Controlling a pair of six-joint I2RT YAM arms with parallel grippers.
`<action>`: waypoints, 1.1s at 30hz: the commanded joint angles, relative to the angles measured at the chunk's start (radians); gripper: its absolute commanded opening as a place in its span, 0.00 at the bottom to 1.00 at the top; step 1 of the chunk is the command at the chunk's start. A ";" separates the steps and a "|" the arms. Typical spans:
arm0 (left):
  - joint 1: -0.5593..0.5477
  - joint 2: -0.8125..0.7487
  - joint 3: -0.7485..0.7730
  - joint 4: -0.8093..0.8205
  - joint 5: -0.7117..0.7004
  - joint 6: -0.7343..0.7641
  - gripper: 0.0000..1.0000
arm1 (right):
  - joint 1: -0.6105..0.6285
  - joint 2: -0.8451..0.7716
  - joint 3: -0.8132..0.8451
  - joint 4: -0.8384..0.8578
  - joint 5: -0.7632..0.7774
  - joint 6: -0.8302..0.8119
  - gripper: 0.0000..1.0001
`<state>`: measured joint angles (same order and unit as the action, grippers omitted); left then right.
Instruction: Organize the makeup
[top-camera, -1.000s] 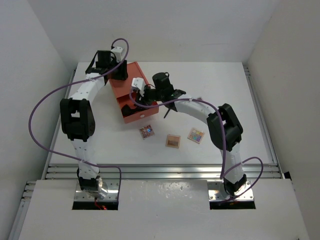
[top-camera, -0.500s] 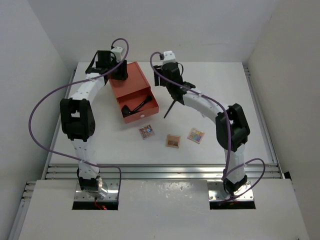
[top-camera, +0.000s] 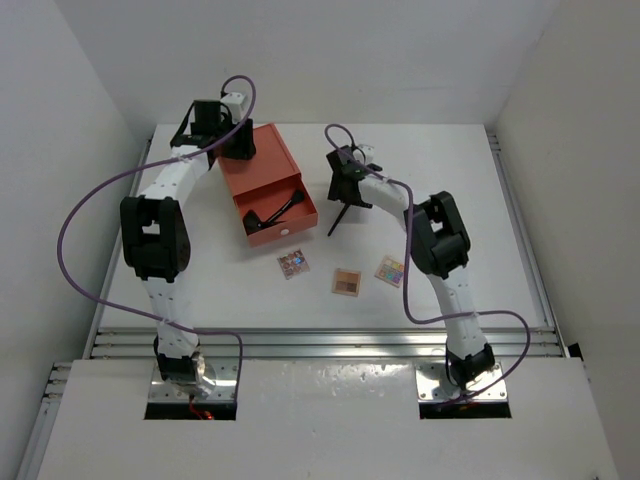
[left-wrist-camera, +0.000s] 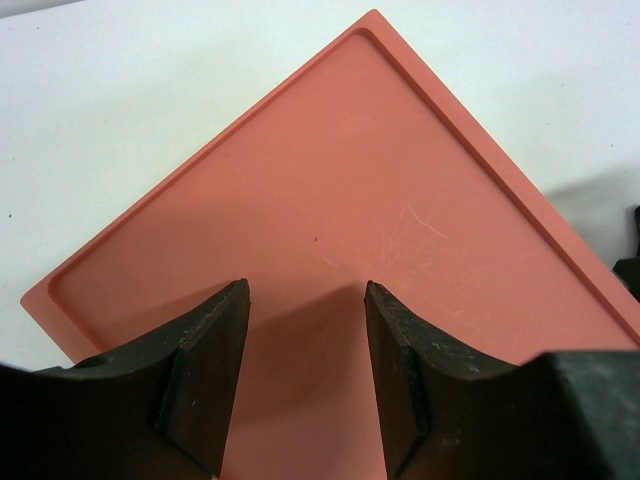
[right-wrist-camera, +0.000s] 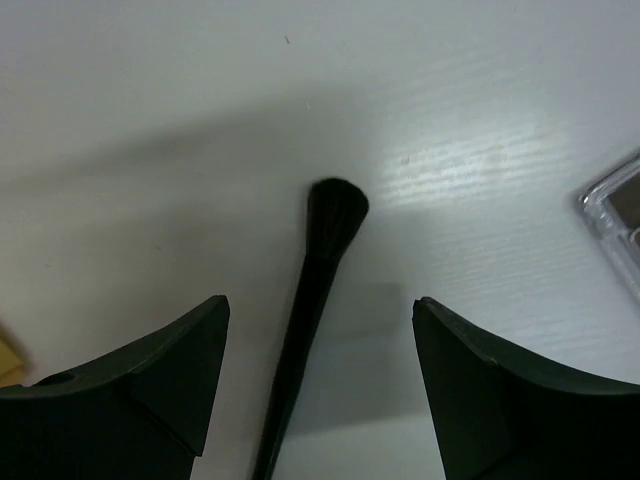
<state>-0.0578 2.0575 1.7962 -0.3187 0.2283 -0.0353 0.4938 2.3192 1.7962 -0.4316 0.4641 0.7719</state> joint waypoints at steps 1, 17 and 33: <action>0.019 0.047 -0.004 -0.088 -0.001 -0.020 0.56 | 0.009 0.005 0.089 -0.122 -0.018 0.084 0.74; 0.029 0.047 0.014 -0.088 -0.001 -0.029 0.56 | 0.011 0.103 0.175 -0.384 -0.071 0.159 0.53; 0.029 0.047 0.005 -0.088 -0.001 -0.029 0.56 | -0.024 -0.137 -0.251 0.009 -0.042 -0.135 0.00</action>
<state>-0.0505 2.0628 1.8057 -0.3202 0.2386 -0.0399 0.4866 2.2570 1.6737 -0.5777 0.3862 0.8215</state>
